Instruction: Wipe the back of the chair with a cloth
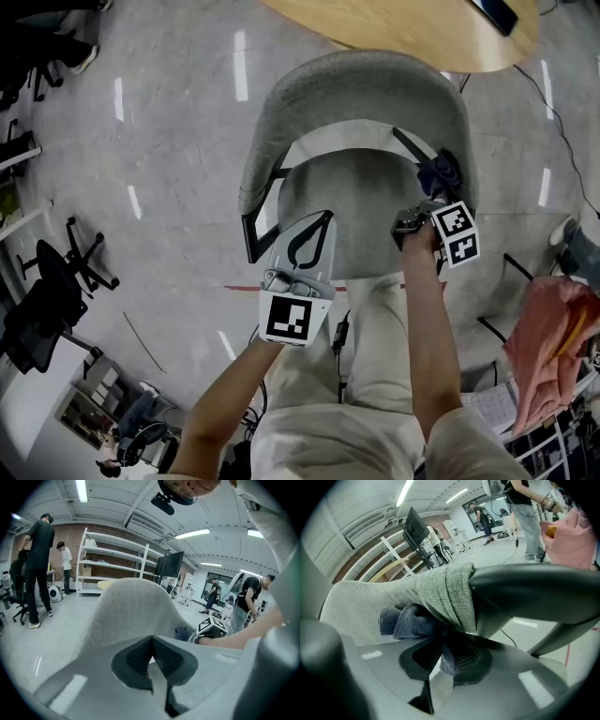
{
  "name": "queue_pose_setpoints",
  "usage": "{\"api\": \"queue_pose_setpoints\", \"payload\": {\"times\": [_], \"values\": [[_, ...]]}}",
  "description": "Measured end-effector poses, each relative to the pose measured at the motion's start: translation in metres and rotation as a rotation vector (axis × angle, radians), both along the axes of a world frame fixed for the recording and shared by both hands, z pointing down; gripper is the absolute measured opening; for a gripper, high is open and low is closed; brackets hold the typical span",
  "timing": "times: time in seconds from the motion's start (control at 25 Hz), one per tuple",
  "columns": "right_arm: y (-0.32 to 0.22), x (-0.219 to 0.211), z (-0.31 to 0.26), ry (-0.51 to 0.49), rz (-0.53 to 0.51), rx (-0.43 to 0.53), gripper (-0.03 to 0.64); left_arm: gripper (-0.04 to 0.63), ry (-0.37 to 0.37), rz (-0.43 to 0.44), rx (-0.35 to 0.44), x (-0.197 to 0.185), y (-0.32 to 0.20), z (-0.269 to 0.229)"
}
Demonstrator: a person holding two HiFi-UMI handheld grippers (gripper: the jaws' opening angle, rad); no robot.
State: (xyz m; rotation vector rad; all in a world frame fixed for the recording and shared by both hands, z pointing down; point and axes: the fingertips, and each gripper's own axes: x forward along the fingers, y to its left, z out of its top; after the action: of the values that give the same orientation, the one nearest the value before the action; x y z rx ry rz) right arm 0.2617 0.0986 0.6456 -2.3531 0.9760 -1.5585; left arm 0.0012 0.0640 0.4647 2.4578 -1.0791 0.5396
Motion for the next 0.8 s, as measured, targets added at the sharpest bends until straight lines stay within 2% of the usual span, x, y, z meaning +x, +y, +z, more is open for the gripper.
{"api": "queue_pose_setpoints", "payload": {"times": [0.2, 0.4, 0.6, 0.8], "values": [[0.017, 0.0, -0.003, 0.019, 0.036, -0.061, 0.084, 0.0, 0.004, -0.006, 0.003, -0.002, 0.005, -0.003], [0.06, 0.007, -0.004, 0.014, 0.138, -0.136, 0.083, 0.0, 0.001, 0.004, 0.021, -0.004, 0.01, -0.012], [0.079, 0.005, -0.005, 0.049, 0.019, -0.191, 0.083, 0.0, 0.006, -0.006, 0.034, -0.01, 0.009, -0.023], [0.066, -0.017, -0.019, 0.035, -0.145, -0.173, 0.083, 0.0, -0.017, -0.002, -0.024, -0.016, 0.017, -0.024]]}}
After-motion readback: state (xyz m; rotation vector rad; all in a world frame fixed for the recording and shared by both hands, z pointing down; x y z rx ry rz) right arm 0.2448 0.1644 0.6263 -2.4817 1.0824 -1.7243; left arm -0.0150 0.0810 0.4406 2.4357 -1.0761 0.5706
